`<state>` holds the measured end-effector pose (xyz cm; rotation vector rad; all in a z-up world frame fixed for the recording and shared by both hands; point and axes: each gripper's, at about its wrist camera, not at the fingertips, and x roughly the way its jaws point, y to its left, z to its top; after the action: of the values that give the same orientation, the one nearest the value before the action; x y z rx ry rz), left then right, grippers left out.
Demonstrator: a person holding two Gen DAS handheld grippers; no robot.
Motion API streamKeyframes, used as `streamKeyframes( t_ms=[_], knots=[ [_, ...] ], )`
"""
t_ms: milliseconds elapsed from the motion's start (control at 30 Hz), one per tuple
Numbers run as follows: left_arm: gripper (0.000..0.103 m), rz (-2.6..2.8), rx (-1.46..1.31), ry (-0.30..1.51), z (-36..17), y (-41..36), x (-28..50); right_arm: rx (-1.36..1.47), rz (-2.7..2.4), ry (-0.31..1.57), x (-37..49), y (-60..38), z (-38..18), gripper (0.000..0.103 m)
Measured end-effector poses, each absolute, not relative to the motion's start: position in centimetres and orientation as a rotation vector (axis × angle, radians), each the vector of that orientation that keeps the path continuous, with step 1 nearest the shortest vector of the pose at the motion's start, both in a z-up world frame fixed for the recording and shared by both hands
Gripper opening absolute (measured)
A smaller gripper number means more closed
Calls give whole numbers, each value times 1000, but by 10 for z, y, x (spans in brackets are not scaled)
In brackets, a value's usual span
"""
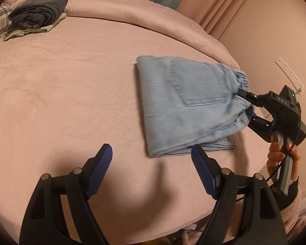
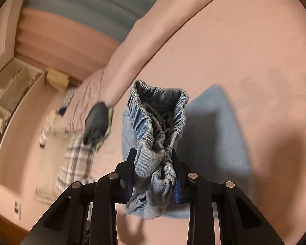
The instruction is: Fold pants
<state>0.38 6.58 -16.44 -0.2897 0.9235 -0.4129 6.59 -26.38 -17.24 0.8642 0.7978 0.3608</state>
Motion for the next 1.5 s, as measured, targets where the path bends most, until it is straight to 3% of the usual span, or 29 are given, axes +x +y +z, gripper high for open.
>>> streamKeyframes(
  t_ms=[167, 367, 600, 800, 967, 1033, 1100, 1300, 1500],
  knots=[
    [81, -413, -314, 953, -172, 61, 11, 839, 306, 922, 75, -268, -205, 32],
    [81, -421, -280, 965, -170, 55, 11, 867, 273, 918, 76, -280, -222, 32],
    [81, -443, -278, 946, -163, 48, 20, 835, 185, 885, 58, -314, -197, 63],
    [81, -490, -193, 882, -147, 4, 41, 695, 140, 711, 44, -312, -163, 63],
    [80, -532, -111, 889, -153, -44, 60, 440, 197, 679, 61, -271, -138, 42],
    [80, -562, -116, 933, -163, -62, 68, 345, 232, 682, 74, -252, -132, 23],
    [80, -576, -67, 975, -177, -79, 71, 292, 245, 697, 86, -242, -133, 23],
    [80, -593, 61, 945, -191, -88, 61, 275, 220, 856, 117, -248, -175, 9],
    [82, -599, 63, 936, -193, -82, 59, 390, 286, 800, 96, -257, -158, 9]
  ],
)
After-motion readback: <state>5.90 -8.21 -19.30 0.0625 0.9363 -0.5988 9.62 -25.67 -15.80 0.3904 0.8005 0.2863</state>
